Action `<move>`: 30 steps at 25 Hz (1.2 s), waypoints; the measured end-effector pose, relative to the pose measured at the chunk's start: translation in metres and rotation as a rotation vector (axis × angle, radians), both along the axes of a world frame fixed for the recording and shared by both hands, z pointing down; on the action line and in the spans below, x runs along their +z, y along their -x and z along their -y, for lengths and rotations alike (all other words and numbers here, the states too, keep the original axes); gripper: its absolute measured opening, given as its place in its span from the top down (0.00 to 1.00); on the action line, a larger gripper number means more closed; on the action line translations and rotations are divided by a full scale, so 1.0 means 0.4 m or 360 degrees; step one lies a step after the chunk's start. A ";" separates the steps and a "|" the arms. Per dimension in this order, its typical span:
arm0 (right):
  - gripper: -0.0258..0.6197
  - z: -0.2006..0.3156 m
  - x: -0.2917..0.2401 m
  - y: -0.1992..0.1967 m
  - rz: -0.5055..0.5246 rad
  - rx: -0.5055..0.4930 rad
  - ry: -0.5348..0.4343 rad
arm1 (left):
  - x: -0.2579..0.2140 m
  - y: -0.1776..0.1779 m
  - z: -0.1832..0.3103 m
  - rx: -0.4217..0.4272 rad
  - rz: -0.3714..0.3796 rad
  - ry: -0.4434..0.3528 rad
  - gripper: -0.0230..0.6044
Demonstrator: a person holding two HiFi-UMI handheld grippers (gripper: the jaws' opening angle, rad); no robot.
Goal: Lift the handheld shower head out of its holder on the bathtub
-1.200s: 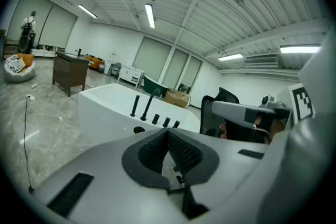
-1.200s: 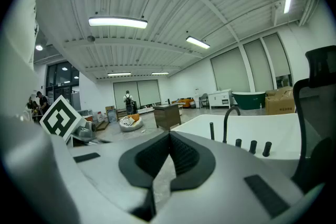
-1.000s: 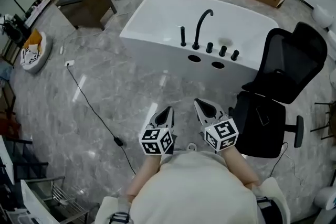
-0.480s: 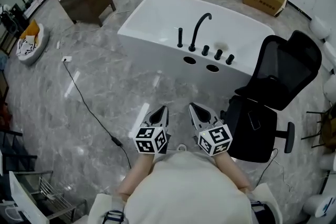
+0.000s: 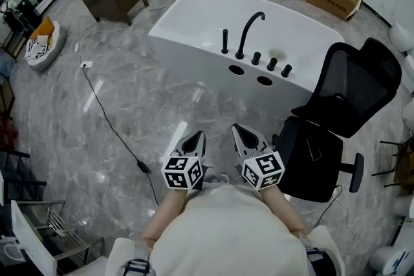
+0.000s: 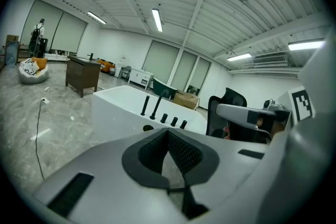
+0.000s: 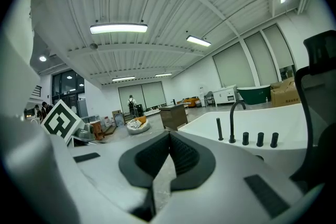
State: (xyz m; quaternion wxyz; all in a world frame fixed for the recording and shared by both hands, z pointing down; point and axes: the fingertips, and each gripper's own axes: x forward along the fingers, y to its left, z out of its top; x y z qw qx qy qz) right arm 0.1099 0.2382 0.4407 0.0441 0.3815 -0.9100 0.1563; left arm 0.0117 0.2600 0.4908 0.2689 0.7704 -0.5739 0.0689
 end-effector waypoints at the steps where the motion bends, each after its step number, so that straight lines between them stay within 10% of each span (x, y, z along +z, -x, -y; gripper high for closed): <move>1: 0.93 0.001 0.000 -0.004 0.0003 0.0000 0.0005 | -0.001 -0.003 0.002 -0.0002 -0.0002 0.0001 0.93; 18: 0.93 0.211 0.038 -0.042 -0.0031 0.0127 0.0071 | 0.035 -0.039 0.257 0.0147 -0.0048 0.0050 0.93; 30: 0.93 0.563 -0.004 0.103 -0.0125 0.0158 0.0006 | 0.012 0.110 0.617 0.0157 -0.0124 0.0044 0.93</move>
